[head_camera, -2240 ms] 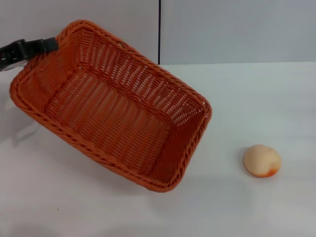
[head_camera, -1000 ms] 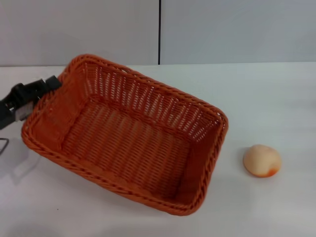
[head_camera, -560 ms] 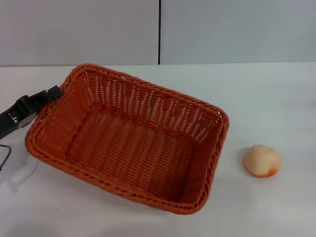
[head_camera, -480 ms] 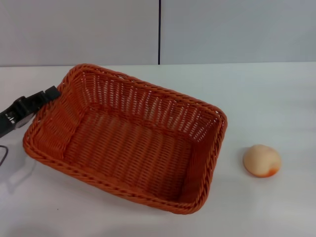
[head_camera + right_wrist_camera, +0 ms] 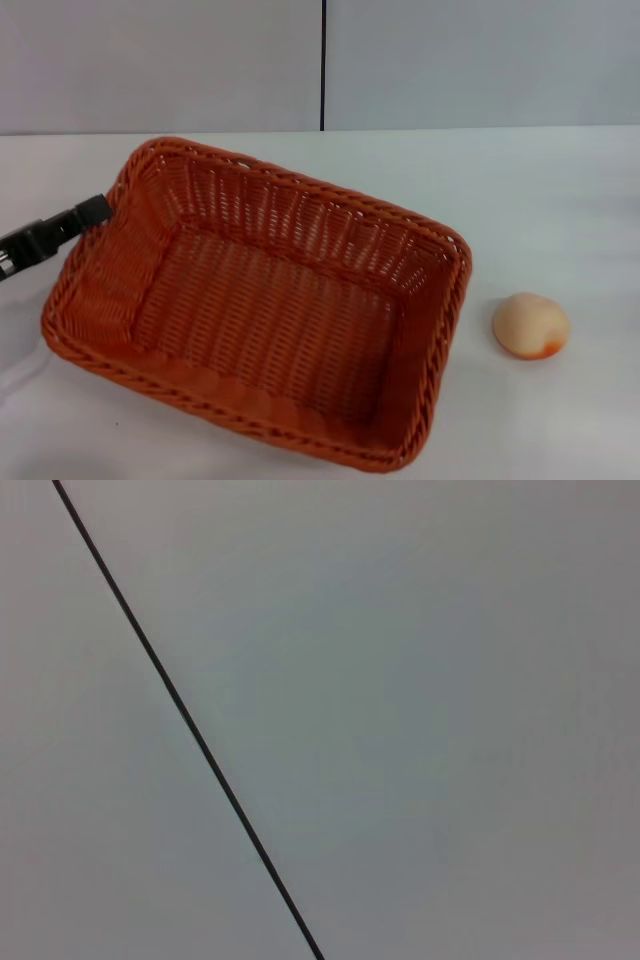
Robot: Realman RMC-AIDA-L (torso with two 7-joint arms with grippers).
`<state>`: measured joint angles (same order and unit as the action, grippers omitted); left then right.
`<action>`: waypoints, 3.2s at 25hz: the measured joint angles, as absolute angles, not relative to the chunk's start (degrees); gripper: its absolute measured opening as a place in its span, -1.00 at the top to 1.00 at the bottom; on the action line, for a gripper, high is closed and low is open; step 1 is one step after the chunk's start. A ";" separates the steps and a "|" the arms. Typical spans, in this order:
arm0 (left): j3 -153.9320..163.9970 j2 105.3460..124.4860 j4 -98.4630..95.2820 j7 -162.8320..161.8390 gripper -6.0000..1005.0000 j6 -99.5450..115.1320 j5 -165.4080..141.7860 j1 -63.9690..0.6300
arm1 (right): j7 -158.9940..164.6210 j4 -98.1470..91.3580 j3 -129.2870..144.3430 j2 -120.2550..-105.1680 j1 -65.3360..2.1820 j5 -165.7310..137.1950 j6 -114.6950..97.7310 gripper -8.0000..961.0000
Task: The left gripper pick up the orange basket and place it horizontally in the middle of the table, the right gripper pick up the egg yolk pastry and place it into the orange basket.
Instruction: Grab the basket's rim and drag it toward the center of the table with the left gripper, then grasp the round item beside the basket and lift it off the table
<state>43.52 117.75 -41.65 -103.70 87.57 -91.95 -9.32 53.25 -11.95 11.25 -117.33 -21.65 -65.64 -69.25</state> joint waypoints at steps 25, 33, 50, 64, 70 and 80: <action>43.93 117.95 -42.25 -107.52 0.71 87.49 -94.38 -10.63 | 53.26 -11.95 11.25 -117.41 -21.81 -66.10 -69.26 -0.52; 44.12 117.53 -43.06 -110.71 0.27 88.93 -100.74 -12.96 | 53.55 -11.95 11.39 -117.31 -21.84 -66.10 -69.34 -0.52; 41.47 113.44 -47.64 -110.60 0.09 93.81 -110.70 -16.63 | 54.39 -12.07 14.54 -117.02 -21.85 -66.19 -69.56 -0.52; 30.10 117.86 -46.01 -91.98 0.10 94.57 -101.06 -19.43 | 89.42 -25.53 32.33 -108.10 -25.61 -92.77 -89.00 -0.52; 30.08 117.85 -41.59 -89.36 0.10 94.00 -100.94 -21.88 | 95.49 -31.06 32.79 -105.46 -33.46 -109.37 -116.78 -0.52; 30.18 117.86 -39.44 -87.66 0.10 93.41 -101.07 -22.64 | 99.03 -35.10 39.23 -105.16 -36.46 -119.82 -123.93 -0.52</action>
